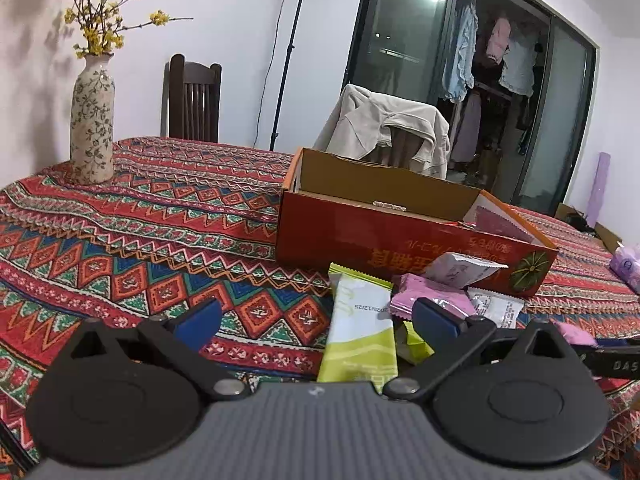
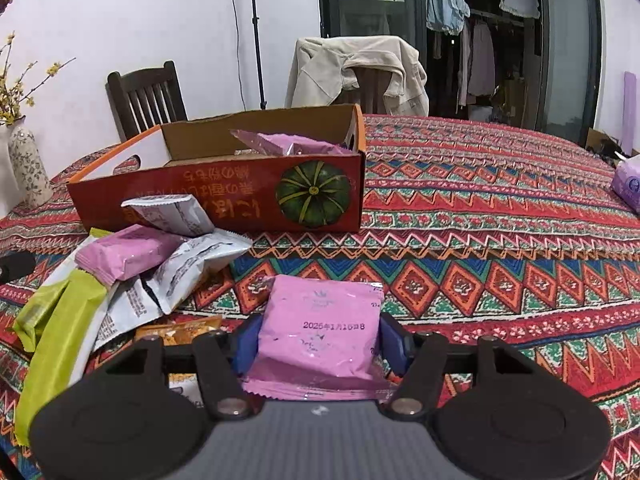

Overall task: Organize snacks
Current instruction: 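Grasp a white printed sachet with the left gripper while the right holds the pink packet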

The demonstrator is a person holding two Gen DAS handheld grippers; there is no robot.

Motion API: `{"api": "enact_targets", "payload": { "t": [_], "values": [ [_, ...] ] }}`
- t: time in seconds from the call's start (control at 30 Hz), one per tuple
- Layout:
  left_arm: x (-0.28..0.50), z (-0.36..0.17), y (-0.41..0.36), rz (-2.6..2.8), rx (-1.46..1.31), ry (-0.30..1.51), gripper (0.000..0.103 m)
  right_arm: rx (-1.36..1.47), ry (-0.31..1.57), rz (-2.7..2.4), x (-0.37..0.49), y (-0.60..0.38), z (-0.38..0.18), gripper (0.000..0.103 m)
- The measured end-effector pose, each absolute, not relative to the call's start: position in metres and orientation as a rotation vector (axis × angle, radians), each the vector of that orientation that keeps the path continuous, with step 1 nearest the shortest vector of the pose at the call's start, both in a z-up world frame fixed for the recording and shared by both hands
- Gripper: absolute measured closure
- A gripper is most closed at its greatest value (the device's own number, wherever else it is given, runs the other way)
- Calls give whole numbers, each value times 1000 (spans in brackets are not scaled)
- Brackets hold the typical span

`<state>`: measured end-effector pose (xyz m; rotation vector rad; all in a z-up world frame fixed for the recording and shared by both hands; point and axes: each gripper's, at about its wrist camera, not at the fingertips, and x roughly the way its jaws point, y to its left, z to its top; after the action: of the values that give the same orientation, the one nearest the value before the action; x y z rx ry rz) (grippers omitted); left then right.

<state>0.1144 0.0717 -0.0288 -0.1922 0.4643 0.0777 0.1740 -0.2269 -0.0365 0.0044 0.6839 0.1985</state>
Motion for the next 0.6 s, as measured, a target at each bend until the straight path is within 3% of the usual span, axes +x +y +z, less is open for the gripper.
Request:
{"api": "enact_targets", "payload": {
  "t": [0.6],
  "values": [
    [142,6,19,19,-23,503,0,34,498,224,192,-249,-6,42]
  ]
}}
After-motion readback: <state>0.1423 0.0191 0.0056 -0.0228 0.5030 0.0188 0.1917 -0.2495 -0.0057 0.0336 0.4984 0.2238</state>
